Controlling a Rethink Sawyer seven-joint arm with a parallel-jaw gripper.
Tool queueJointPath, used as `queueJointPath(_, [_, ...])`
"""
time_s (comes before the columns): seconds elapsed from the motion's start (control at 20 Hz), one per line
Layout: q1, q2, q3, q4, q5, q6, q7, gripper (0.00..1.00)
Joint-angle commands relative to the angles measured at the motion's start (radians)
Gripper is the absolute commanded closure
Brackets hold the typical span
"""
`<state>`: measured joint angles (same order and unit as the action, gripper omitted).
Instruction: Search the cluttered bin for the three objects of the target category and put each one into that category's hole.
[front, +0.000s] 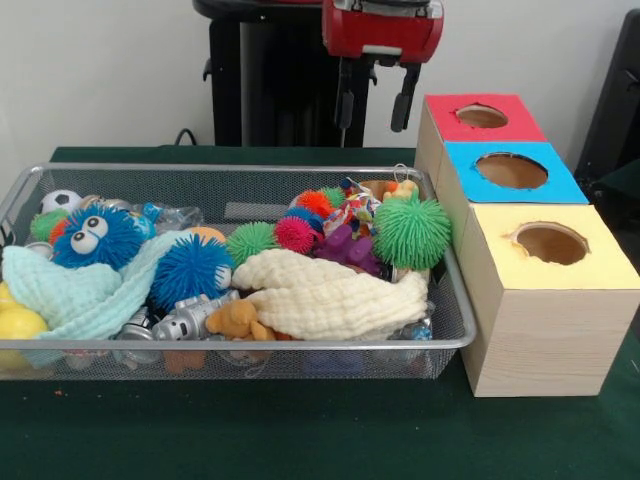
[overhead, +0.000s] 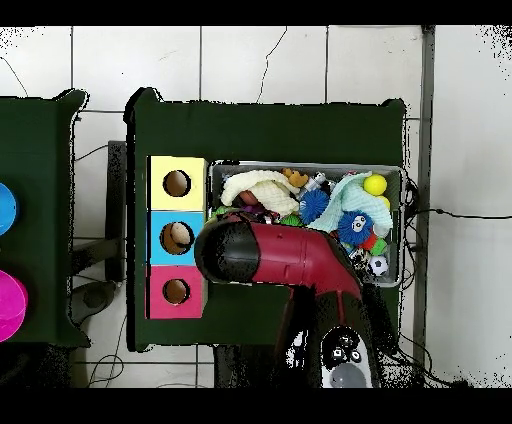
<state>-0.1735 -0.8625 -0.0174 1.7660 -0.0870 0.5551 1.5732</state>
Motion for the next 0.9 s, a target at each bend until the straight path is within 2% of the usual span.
queueJointPath(0.05, [-0.074,-0.029,0.089,0.051,0.072,0.095,0.070,0.00])
queueJointPath(0.7, [-0.033,0.038,0.065,-0.027,0.058,0.118,0.111,0.00])
queueJointPath(0.9, [-0.012,0.077,0.060,-0.040,0.060,0.078,0.144,0.00])
